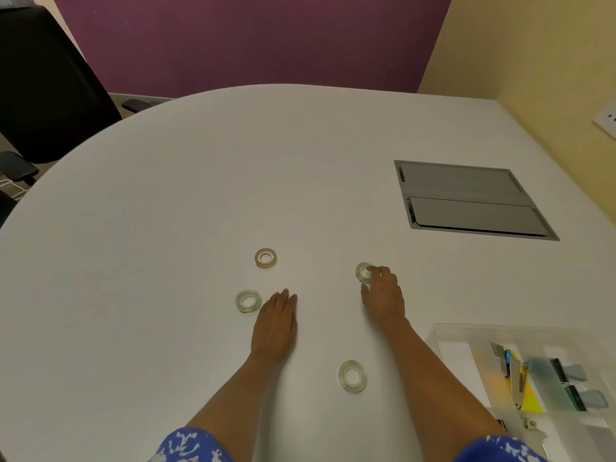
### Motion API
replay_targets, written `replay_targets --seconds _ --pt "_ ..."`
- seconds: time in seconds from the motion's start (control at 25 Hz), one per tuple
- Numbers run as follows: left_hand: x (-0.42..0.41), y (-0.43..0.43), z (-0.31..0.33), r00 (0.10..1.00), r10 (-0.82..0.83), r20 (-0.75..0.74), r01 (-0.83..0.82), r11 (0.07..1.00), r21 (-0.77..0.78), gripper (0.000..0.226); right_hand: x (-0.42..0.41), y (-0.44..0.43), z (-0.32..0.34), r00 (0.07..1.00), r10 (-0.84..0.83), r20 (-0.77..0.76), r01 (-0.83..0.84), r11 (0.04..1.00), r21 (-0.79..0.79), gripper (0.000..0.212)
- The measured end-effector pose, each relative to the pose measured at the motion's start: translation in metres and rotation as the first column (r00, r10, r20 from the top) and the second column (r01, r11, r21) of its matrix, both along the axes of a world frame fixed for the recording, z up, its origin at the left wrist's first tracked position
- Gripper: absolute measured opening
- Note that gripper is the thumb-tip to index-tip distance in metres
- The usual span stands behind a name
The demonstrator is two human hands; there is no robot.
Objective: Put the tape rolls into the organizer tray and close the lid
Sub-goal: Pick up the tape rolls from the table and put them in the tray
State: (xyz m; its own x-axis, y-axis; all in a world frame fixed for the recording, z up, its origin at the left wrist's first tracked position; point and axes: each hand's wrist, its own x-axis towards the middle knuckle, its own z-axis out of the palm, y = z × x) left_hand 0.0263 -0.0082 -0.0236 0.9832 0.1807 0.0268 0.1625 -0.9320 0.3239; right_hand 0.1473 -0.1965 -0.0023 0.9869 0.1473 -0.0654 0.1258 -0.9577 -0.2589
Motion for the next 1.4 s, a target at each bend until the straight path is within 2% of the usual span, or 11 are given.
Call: replay_targets --seconds 0.16,0.28,0.4,0.64,0.8,1.04,1.4 --pt "0.005 -0.001 -0.001 0.999 -0.043 0.027 0.041 0.997 0.063 0.043 0.013 0.006 -0.004 0.998 -0.009 -0.067 0.017 0.992 0.128 0.055" --pt "0.004 -0.002 -0.006 0.999 -0.031 0.025 0.030 0.998 0.051 0.046 0.020 0.008 -0.006 0.992 0.020 -0.121 -0.002 0.989 0.146 0.057" --pt "0.002 -0.004 -0.010 0.999 -0.031 0.017 0.031 0.998 0.046 0.049 0.020 0.008 -0.006 0.996 0.039 -0.085 -0.028 0.991 0.134 0.049" --pt "-0.007 -0.008 -0.019 1.000 0.004 -0.012 -0.004 1.000 0.006 0.047 0.009 -0.001 0.011 0.998 -0.034 -0.048 0.048 0.939 0.339 0.047" --pt "-0.022 -0.012 -0.024 0.998 -0.003 -0.064 0.003 1.000 0.008 0.050 -0.008 -0.018 0.031 0.999 -0.033 0.042 0.012 0.907 0.421 0.048" --pt "-0.049 -0.023 -0.023 0.996 -0.006 -0.090 0.006 1.000 -0.005 0.051 -0.045 -0.065 0.057 0.982 -0.101 0.160 0.025 0.908 0.419 0.049" --pt "-0.060 -0.033 -0.013 0.988 0.011 -0.154 -0.007 1.000 0.027 0.051 -0.092 -0.132 0.064 0.954 -0.292 0.073 0.247 0.897 0.367 0.047"
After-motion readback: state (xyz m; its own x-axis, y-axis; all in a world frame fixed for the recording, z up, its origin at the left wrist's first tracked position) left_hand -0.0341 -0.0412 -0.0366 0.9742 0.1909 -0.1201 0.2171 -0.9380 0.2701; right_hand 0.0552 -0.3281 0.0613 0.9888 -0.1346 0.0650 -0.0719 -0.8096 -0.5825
